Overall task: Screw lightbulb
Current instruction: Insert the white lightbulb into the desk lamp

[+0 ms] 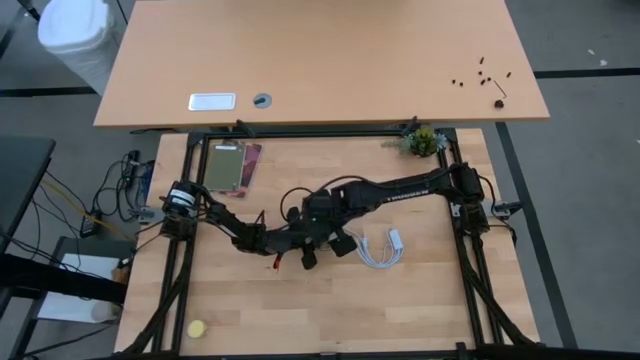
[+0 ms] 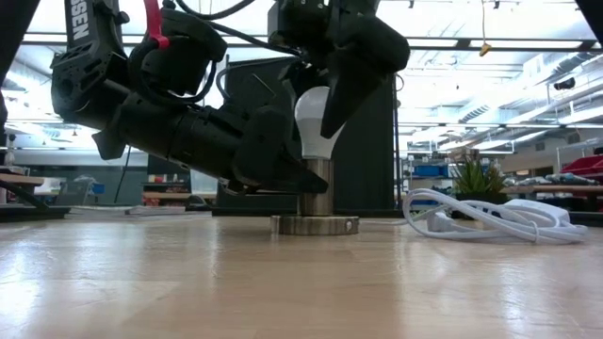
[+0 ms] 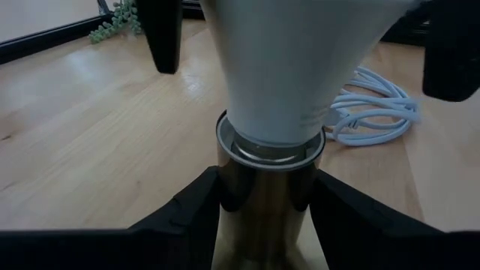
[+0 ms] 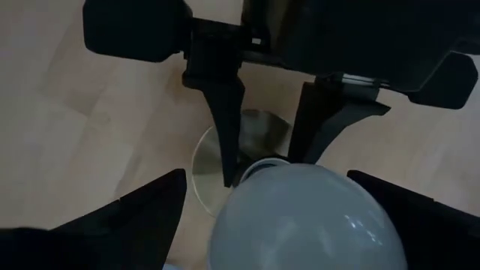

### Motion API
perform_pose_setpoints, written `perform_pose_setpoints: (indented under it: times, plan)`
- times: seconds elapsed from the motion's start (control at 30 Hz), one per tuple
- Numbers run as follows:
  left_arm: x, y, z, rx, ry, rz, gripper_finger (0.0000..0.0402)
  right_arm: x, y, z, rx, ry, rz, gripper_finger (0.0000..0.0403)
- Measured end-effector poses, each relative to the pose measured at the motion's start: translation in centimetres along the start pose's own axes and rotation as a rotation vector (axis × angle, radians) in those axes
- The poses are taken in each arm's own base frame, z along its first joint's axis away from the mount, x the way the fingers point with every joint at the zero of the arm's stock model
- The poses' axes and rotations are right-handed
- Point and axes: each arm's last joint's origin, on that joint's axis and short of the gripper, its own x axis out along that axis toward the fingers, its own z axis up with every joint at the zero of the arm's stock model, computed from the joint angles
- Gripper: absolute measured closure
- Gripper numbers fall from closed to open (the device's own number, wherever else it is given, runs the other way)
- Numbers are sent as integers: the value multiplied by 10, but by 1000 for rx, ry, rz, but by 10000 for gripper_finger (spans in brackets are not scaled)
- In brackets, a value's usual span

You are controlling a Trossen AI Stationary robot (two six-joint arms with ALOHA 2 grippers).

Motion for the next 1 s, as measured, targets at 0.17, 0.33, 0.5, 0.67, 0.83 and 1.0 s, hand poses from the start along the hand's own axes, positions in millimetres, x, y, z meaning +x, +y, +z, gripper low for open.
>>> perform_pose_setpoints:
  times: [0.17, 0.33, 0.5, 0.67, 0.83, 1.0]
  plan:
    - [0, 0, 0, 1, 0, 0, 215, 0, -5, -4, 43, 10, 31, 29]
    - [0, 0, 0, 1, 1, 0, 215, -1, -12, -7, 60, 9, 30, 29]
    - [0, 0, 0, 2, 1, 0, 215, -1, -15, -8, 74, 0, 44, 29]
    - [1, 0, 1, 4, -7, -1, 215, -1, -11, -7, 73, 4, 47, 29]
    - [5, -3, 5, 23, -5, 1, 215, -1, -8, -7, 74, 27, 38, 29]
    - [10, -6, 7, 50, -2, 1, 215, -2, -5, -12, 92, 92, 28, 29]
